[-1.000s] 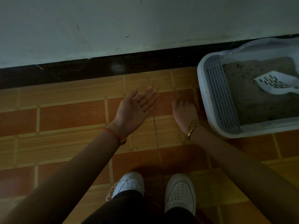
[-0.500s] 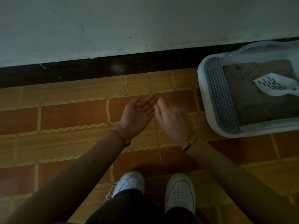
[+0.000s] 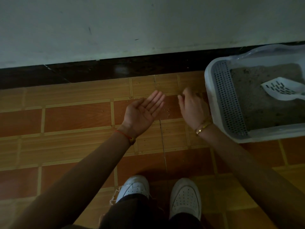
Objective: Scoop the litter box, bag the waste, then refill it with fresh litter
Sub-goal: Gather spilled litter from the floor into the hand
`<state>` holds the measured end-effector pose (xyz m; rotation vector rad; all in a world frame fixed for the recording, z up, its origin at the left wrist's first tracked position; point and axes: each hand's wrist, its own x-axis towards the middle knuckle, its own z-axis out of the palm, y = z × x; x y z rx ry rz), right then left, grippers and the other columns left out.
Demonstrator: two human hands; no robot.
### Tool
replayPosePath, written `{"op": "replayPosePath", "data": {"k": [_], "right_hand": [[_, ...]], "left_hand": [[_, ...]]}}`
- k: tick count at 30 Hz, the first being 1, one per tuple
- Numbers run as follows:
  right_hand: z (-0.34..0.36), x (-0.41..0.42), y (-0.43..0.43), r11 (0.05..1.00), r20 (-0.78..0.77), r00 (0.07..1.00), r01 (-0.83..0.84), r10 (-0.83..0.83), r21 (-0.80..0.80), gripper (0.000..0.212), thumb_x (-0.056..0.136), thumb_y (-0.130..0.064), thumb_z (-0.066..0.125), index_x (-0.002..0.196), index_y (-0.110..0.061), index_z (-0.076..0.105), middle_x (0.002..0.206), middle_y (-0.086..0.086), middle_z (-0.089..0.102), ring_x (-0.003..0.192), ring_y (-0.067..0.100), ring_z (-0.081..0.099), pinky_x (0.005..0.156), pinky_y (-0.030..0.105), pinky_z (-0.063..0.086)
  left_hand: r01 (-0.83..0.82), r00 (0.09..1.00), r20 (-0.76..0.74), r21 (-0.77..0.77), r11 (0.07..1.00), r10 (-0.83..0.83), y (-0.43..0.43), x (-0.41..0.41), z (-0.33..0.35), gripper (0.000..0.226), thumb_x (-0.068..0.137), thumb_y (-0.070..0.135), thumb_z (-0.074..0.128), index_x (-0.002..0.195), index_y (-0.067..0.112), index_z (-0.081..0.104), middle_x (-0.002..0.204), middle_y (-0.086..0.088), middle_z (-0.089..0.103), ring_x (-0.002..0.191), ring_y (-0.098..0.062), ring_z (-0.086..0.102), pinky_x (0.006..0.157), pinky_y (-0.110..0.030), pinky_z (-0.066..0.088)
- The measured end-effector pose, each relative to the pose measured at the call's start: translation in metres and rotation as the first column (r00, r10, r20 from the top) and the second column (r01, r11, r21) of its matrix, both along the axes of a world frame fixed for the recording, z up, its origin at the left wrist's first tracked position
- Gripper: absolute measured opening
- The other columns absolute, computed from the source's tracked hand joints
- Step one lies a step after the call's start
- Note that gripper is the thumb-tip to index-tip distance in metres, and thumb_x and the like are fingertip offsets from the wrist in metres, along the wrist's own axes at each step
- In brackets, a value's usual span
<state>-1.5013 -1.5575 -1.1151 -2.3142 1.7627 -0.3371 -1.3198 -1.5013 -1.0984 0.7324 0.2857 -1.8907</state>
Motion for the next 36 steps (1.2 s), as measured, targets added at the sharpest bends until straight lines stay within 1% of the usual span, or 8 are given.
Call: {"op": "replayPosePath", "data": {"k": [7, 10, 12, 16, 25, 29, 31, 36], "right_hand": [[-0.033, 0.007, -0.020, 0.982, -0.409, 0.893, -0.156, 0.187, 0.108, 0.038, 0.099, -0.040, 0.040, 0.112, -0.007, 0.055, 0.098, 0.015, 0.064, 0.083, 0.029, 0.062, 0.065, 0.033, 0.040], [-0.047, -0.014, -0.008, 0.937, -0.496, 0.841, -0.033, 0.214, 0.349, 0.030, 0.098, -0.026, 0.042, 0.116, -0.008, 0.059, 0.105, 0.014, 0.064, 0.093, 0.029, 0.062, 0.074, 0.035, 0.048], [-0.043, -0.031, 0.005, 0.793, -0.456, 0.862, 0.114, 0.221, 0.599, 0.032, 0.096, -0.020, 0.043, 0.121, -0.006, 0.059, 0.115, 0.016, 0.062, 0.104, 0.032, 0.059, 0.088, 0.041, 0.049], [-0.033, 0.009, -0.014, 0.966, -0.480, 0.842, -0.176, 0.247, 0.188, 0.029, 0.095, -0.009, 0.041, 0.119, -0.002, 0.056, 0.096, 0.016, 0.067, 0.081, 0.027, 0.065, 0.067, 0.034, 0.049], [0.012, 0.028, 0.019, 0.993, -0.010, 0.993, -0.122, 0.122, 0.003, 0.026, 0.097, -0.025, 0.036, 0.099, -0.009, 0.056, 0.066, -0.005, 0.047, 0.051, 0.009, 0.043, 0.043, 0.016, 0.029], [0.043, 0.061, 0.057, 0.972, 0.200, 0.953, -0.212, 0.229, -0.100, 0.008, 0.089, -0.009, 0.061, 0.093, -0.001, 0.062, 0.061, -0.008, 0.039, 0.044, -0.005, 0.019, 0.039, 0.008, 0.032], [0.049, 0.068, 0.062, 0.968, 0.198, 0.949, -0.232, 0.247, -0.099, 0.008, 0.087, -0.008, 0.065, 0.090, -0.001, 0.064, 0.058, -0.001, 0.050, 0.046, -0.003, 0.022, 0.039, 0.008, 0.032], [0.047, 0.048, 0.055, 0.979, 0.160, 0.967, -0.190, 0.200, -0.074, 0.014, 0.097, -0.012, 0.049, 0.105, -0.004, 0.058, 0.067, -0.006, 0.044, 0.047, -0.001, 0.026, 0.038, 0.011, 0.019]], "left_hand": [[-0.059, 0.998, 0.008, -0.013, 0.998, 0.059, 0.000, 0.010, 0.002, 0.048, 0.105, 0.021, 0.024, 0.126, -0.005, 0.058, 0.135, -0.021, 0.059, 0.129, -0.031, 0.054, 0.111, -0.041, 0.039], [-0.065, 0.998, 0.008, -0.001, 0.998, 0.065, 0.001, 0.011, 0.000, 0.050, 0.105, 0.022, 0.024, 0.122, -0.006, 0.062, 0.135, -0.021, 0.059, 0.128, -0.032, 0.055, 0.111, -0.041, 0.039], [-0.060, 0.998, 0.015, 0.008, 0.998, 0.060, 0.002, 0.012, -0.001, 0.051, 0.105, 0.022, 0.025, 0.120, -0.006, 0.064, 0.135, -0.020, 0.059, 0.127, -0.032, 0.056, 0.110, -0.041, 0.040], [-0.050, 0.999, 0.022, 0.002, 0.999, 0.049, 0.002, 0.011, -0.005, 0.050, 0.105, 0.023, 0.025, 0.122, -0.005, 0.062, 0.135, -0.020, 0.060, 0.128, -0.031, 0.055, 0.113, -0.041, 0.037], [-0.022, 0.998, 0.064, 0.004, 1.000, 0.022, 0.002, 0.002, -0.001, 0.049, 0.104, 0.022, 0.027, 0.114, -0.006, 0.066, 0.128, -0.021, 0.064, 0.124, -0.032, 0.059, 0.109, -0.041, 0.042], [0.051, 0.998, 0.048, -0.014, 0.999, -0.050, 0.004, -0.004, -0.003, 0.052, 0.105, 0.025, 0.024, 0.116, -0.002, 0.067, 0.132, -0.015, 0.063, 0.131, -0.028, 0.053, 0.114, -0.038, 0.035], [0.079, 0.997, -0.002, -0.030, 0.996, -0.079, 0.005, -0.006, -0.004, 0.051, 0.106, 0.028, 0.023, 0.132, 0.000, 0.056, 0.142, -0.015, 0.054, 0.134, -0.026, 0.050, 0.116, -0.037, 0.032], [0.045, 0.998, 0.040, -0.019, 0.999, -0.044, 0.007, -0.005, 0.001, 0.053, 0.105, 0.025, 0.024, 0.117, -0.005, 0.066, 0.123, -0.018, 0.067, 0.115, -0.028, 0.065, 0.099, -0.035, 0.052]]}}
